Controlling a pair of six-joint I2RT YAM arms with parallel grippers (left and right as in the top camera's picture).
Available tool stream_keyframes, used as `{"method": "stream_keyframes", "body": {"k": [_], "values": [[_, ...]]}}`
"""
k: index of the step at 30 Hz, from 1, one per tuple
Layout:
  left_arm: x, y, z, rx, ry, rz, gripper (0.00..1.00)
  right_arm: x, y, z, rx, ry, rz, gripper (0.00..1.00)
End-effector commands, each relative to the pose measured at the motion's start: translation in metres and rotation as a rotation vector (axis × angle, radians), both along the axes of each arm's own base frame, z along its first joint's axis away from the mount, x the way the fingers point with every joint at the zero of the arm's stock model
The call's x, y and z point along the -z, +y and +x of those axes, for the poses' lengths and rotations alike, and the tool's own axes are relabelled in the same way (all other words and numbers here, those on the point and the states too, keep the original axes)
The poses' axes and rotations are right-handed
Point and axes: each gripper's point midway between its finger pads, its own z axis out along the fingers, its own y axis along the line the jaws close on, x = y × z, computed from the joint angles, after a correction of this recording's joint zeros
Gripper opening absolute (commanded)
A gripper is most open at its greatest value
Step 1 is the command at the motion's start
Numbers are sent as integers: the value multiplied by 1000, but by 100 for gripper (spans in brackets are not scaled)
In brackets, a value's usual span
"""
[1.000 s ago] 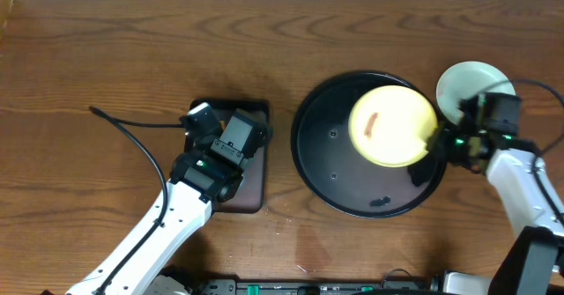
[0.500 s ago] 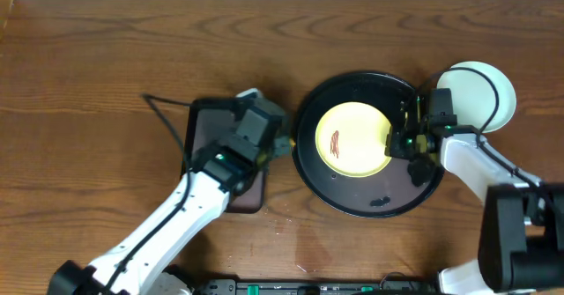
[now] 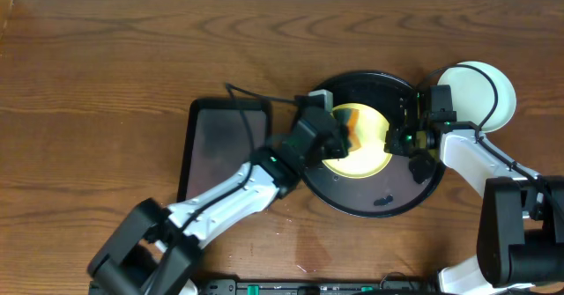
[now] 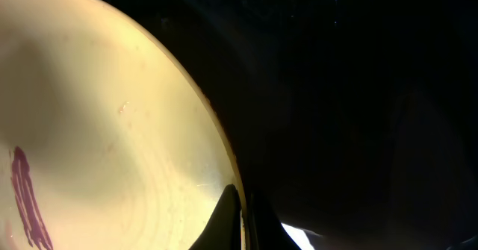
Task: Clean dirty plates on tray and stack at the side
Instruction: 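Carry the sponge with the left gripper onto the yellow plate, then scrub the yellow plate with the sponge while the right gripper holds it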
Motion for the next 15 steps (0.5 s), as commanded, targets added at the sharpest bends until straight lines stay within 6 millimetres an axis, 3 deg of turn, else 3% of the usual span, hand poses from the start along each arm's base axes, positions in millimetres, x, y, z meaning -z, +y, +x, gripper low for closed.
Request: {"method": "stream_keyframes", "body": {"k": [1, 7, 15], "values": [[10, -1, 9, -119, 41, -47, 7, 17, 3, -9, -21, 53, 7, 1], [37, 6, 28, -310, 94, -92, 7, 17, 3, -10, -21, 54, 7, 1], [55, -14, 47, -343, 87, -202, 7, 17, 3, -9, -20, 53, 6, 1]]}}
